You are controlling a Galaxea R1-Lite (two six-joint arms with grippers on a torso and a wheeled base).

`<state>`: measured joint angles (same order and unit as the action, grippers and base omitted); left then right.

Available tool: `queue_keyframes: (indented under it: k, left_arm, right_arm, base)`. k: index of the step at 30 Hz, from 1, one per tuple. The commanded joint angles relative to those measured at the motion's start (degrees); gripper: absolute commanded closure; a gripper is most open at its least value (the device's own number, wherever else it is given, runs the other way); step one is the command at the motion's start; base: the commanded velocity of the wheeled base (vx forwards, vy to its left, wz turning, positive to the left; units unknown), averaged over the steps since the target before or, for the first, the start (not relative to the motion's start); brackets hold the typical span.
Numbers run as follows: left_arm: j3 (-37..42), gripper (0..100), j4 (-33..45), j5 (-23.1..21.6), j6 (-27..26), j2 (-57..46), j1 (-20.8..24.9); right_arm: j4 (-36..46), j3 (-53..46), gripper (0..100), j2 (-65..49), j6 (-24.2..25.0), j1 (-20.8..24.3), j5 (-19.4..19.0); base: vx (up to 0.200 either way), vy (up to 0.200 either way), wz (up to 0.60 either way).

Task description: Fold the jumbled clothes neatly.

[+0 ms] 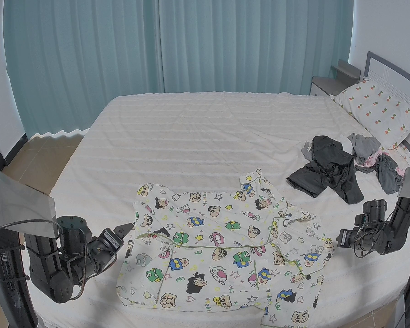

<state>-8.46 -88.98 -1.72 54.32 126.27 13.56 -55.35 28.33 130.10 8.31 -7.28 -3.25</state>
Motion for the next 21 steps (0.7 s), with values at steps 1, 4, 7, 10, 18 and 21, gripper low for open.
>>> queue_keyframes:
  k: [1, 4, 7, 10, 18, 21]
  left_arm:
    - [4.15, 0, -1.02, -3.12, 0.0, -0.5, 0.33]
    - [8.37, 0, -1.02, -7.33, -0.36, -1.73, 2.0]
    - [8.37, 0, 2.32, -7.07, -0.88, -1.2, 5.6]
    - [8.37, 0, 4.78, -7.07, -1.85, -1.29, 9.12]
    - [6.7, 0, 4.69, -2.94, -1.85, 3.46, 14.22]
    - [6.0, 0, 4.78, -0.48, -1.94, 4.69, 16.06]
  right_arm:
    - [-0.38, 1.29, 0, -1.78, 0.39, 1.04, -0.17]
    - [-0.38, -1.08, 0, -7.49, 2.94, 2.44, -0.35]
    - [-0.47, -4.6, 0, -12.06, 10.23, 4.73, -0.7]
    - [-1.26, -7.59, 0, -14.17, 17.44, 7.1, -1.93]
    - [-13.65, -14.09, 0, -13.29, 23.24, 9.04, -8.0]
    - [-15.85, -14.62, 0, -11.45, 23.06, 9.48, -7.73]
  base:
    - [0.0, 0.0, 0.0]
    - [0.0, 0.0, 0.0]
    - [0.0, 0.0, 0.0]
    - [0.0, 0.0, 0.0]
    - [0.0, 0.0, 0.0]
    - [0.0, 0.0, 0.0]
